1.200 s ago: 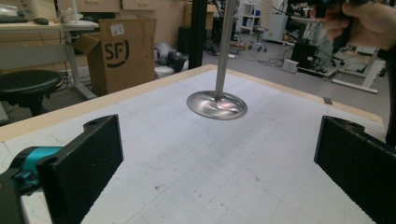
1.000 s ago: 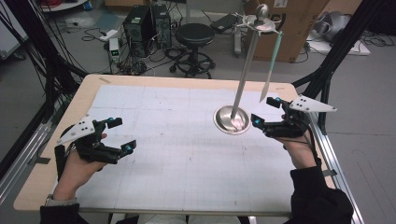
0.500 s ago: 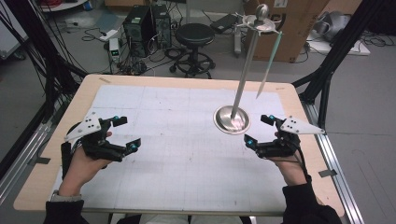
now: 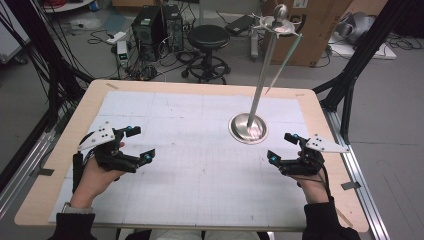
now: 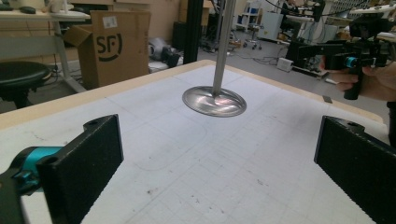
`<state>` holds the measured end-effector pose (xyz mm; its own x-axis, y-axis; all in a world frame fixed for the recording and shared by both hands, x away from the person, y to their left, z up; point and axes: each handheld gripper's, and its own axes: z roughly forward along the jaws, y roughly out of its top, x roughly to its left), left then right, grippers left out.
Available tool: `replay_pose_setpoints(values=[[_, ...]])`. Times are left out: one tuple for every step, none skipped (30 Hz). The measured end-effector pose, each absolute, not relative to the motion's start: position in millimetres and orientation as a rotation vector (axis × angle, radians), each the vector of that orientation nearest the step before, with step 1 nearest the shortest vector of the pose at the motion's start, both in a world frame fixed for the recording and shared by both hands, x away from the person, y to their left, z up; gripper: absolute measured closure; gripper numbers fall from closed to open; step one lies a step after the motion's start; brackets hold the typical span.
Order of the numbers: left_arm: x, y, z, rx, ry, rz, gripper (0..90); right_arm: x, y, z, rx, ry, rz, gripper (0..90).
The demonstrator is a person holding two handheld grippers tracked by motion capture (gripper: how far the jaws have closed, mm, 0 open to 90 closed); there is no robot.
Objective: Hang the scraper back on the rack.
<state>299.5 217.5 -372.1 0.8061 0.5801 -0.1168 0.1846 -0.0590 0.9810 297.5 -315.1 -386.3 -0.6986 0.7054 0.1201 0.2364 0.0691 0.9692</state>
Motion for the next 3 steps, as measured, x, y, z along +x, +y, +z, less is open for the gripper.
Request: replay_pose_setpoints(values=[[299.4,216.9,-372.4,1.632,0.617,0.359,1.8,297.7,-315.0,-386.3,0.936,1.971,1.665,1.2],[299.5,216.6,-372.5,1.638,0.612,0.359,1.8,297.6,-314.9,-386.3,0.941,1.974,1.667,1.2],[299.2,216.0,-372.7,1.638,0.611,0.352,1.8,298.0,-314.7,-386.5,0.941,1.974,1.666,1.2]])
